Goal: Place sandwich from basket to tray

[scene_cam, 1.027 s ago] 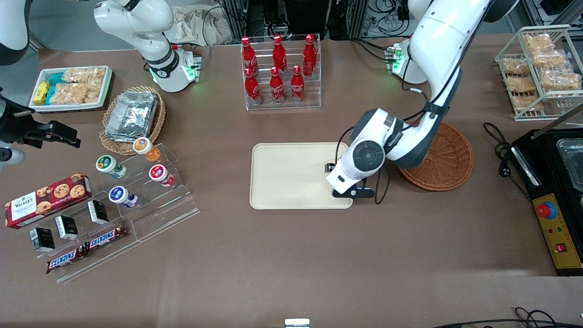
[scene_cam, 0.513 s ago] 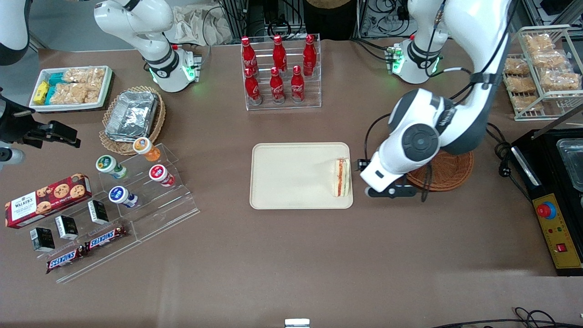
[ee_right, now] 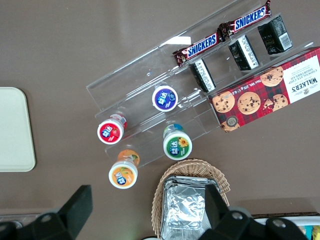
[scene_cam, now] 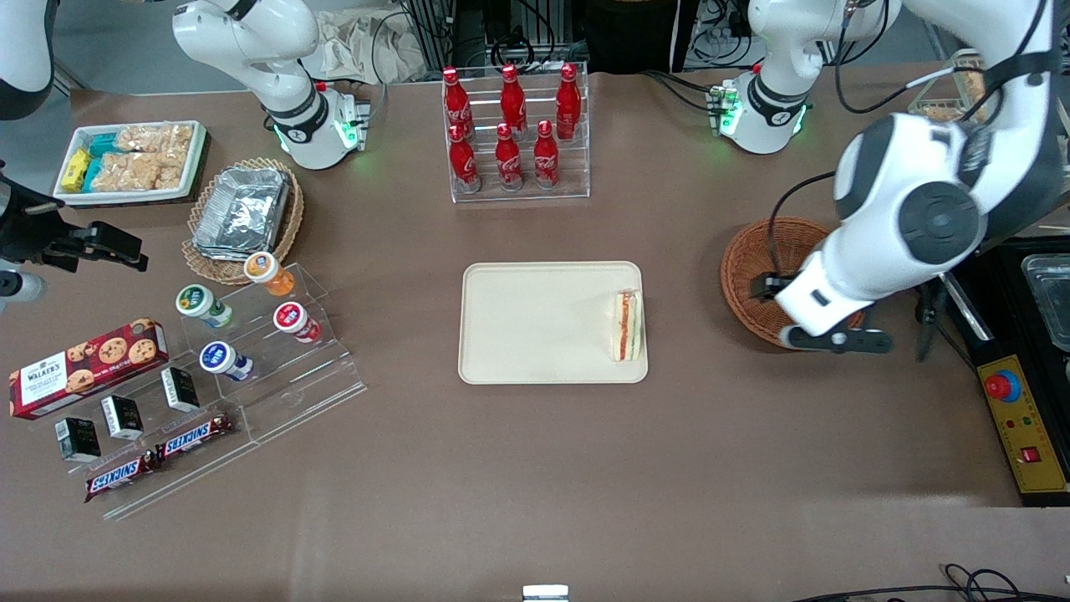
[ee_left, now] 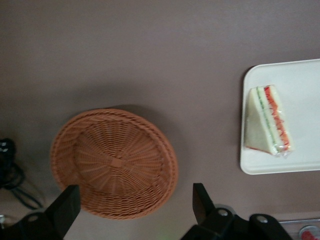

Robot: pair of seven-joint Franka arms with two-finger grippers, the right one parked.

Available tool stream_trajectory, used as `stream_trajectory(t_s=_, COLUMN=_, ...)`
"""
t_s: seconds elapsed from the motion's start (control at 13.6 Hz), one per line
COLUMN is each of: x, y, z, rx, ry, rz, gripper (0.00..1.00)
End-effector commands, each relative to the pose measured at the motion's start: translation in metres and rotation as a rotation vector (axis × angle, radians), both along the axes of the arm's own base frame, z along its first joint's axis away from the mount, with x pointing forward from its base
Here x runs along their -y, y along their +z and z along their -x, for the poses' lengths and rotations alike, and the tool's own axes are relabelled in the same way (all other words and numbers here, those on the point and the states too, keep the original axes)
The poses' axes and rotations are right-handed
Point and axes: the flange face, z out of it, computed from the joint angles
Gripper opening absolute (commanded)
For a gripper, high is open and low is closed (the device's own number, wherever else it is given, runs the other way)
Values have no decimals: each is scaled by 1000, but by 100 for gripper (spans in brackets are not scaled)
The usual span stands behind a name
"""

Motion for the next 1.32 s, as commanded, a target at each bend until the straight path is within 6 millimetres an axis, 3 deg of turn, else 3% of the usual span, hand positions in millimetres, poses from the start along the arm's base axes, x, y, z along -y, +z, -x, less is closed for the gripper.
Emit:
stream_trajectory(t_s=0.0, x=-35, y=38, z=8, rx=24, ry=-29, rz=-11, gripper=100)
stream_trajectory(t_s=0.22, x=-73, y=86, z=8, rx=47, ry=-76, rz=0, gripper=100)
stream_trajectory(t_s=0.37, x=-78, y=119, z=5, rx=93, ry=-57, rz=15, gripper=100)
stream_trajectory(t_s=0.59, x=-91, y=150, z=4, rx=149, ry=-37, rz=20, gripper=100)
stream_trajectory(t_s=0.73, x=-100, y=155, z=1, rx=157, ry=-21, rz=19, gripper=100)
stream_trajectory(t_s=1.25, x=-99, y=151, z=0, rx=149, ry=-15, rz=20, gripper=100)
